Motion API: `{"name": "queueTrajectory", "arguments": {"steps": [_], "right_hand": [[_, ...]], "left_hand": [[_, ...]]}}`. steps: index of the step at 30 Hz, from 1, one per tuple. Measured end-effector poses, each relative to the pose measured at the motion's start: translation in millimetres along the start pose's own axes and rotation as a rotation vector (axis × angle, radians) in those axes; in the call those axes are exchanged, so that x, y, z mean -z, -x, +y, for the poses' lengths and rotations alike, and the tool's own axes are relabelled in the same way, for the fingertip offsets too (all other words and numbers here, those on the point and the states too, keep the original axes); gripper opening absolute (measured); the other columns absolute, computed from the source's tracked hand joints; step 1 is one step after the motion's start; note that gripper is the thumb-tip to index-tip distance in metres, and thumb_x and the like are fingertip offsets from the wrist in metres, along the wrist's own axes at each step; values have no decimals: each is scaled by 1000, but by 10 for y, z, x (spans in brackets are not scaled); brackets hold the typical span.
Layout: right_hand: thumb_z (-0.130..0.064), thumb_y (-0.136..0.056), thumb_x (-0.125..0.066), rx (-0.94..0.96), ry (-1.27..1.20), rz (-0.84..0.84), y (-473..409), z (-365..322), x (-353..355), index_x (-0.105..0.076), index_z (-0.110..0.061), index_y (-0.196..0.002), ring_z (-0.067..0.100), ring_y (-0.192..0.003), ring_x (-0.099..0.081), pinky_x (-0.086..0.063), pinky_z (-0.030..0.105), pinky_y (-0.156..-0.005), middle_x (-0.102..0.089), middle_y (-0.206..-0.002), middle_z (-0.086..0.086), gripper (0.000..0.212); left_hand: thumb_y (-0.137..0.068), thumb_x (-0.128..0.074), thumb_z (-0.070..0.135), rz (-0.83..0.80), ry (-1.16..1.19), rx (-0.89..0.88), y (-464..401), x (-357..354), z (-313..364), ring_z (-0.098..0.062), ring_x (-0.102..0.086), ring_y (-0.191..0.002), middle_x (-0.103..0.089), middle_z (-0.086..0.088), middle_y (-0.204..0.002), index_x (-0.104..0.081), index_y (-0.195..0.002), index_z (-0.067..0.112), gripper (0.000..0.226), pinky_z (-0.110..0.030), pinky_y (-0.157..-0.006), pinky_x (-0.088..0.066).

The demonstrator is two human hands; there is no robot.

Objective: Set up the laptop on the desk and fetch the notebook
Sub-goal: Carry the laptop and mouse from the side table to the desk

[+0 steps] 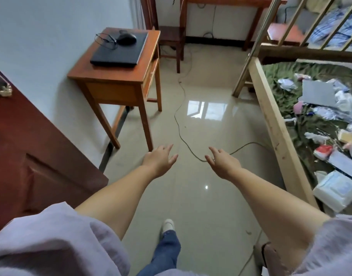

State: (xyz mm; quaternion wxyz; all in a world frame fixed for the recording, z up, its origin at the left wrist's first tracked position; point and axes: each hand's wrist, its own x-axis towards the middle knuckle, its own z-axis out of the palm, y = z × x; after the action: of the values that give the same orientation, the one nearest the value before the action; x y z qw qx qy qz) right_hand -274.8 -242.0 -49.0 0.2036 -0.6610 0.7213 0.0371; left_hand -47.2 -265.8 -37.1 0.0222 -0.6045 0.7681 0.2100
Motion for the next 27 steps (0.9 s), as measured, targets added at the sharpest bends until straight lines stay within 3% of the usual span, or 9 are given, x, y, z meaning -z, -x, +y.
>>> {"name": "queueTrajectory", "arguments": {"steps": [7, 14, 22, 27], "right_hand": [[-50, -96, -23, -3, -40, 99, -1309, 48, 883, -20, -26, -146, 29, -123, -48, -44, 38, -83, -42, -142, 9, 56], [-51, -96, -22, 16, -3, 85, -2829, 241, 1437, -18, -26, -147, 28, -121, -49, -40, 34, -73, -41, -143, 8, 56], [-50, -96, -21, 198, 82, 23, -4736, 257, 2336, -21, -25, -145, 30, -119, -50, -41, 36, -76, -40, -143, 8, 55], [-51, -95, -22, 318, 132, 9, -5713, -140, 2718, -24, -26, -143, 30, -119, -49, -44, 39, -77, -40, -143, 7, 54]], "left_hand": [[-95, -34, 50, 68, 86, -48, -1500, 784, 34, -28, -41, -133, -43, -9, -146, -25, -146, 20, 59, -46, -104, -40], [-95, -32, 49, 80, 101, -54, -2855, 1167, 167, -26, -39, -134, -41, -8, -147, -25, -146, 20, 59, -44, -104, -39], [-95, -31, 49, 162, 310, 173, -4367, 1717, 199, -27, -36, -138, -36, -8, -151, -25, -146, 22, 58, -49, -109, -36], [-95, -29, 50, 247, 331, 347, -4955, 2003, -138, -27, -34, -138, -36, -7, -151, -25, -146, 24, 57, -47, -109, -34]]}}
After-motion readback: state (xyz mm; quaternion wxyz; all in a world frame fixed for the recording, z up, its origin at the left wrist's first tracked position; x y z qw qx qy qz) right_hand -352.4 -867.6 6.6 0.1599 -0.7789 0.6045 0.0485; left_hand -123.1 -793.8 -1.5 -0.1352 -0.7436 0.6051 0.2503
